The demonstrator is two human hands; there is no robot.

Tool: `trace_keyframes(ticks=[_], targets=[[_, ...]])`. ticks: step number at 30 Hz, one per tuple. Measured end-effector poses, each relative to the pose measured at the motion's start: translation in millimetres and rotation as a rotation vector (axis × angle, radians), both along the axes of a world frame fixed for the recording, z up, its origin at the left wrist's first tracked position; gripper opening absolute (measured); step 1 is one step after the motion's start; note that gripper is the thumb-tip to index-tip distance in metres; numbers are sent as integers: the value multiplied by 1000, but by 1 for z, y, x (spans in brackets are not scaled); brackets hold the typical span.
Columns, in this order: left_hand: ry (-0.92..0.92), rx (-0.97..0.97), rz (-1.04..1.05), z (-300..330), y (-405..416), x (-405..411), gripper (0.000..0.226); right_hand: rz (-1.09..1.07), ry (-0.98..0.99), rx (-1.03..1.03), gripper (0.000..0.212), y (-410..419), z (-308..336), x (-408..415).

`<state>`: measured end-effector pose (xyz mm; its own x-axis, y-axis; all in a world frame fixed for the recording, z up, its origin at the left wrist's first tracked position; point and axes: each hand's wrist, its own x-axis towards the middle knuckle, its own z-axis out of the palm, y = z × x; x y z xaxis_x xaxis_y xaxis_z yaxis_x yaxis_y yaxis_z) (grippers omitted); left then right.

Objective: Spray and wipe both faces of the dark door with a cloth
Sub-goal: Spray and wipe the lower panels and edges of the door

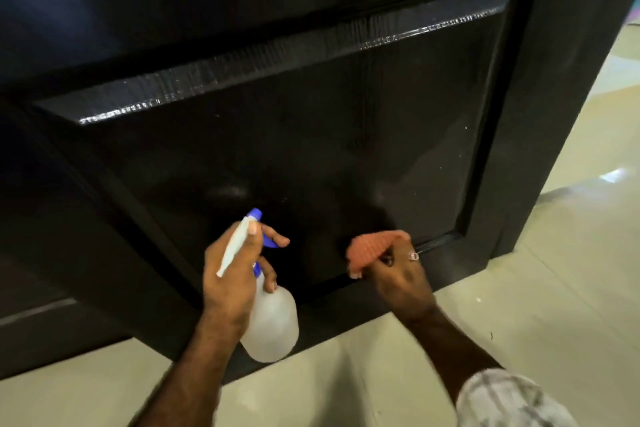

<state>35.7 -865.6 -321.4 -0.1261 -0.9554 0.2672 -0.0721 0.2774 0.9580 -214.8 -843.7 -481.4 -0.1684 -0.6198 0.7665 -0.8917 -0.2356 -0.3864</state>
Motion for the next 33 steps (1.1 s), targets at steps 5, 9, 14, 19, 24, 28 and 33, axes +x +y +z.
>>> trace_keyframes(ticks=[5,9,14,19,24,28,33], targets=[[-17,-27,-58,14,-4,-12,47,-227,-252,-315,34,-25,129,-31],[14,-98,-16,36,-12,-17,43,-150,-260,-526,24,-55,233,10],[42,-77,60,27,-4,-9,37,77,220,-198,22,-33,92,29],[-2,-1,47,19,-2,-11,41,-28,52,85,23,2,31,-53],[-15,-53,-32,36,-9,-31,46,-227,-325,-290,37,-26,171,-65],[-4,-70,-12,35,-11,-43,38,-138,-177,-358,37,-42,194,-18],[-34,-35,-9,14,-9,-46,43,89,171,90,13,-8,29,-44]])
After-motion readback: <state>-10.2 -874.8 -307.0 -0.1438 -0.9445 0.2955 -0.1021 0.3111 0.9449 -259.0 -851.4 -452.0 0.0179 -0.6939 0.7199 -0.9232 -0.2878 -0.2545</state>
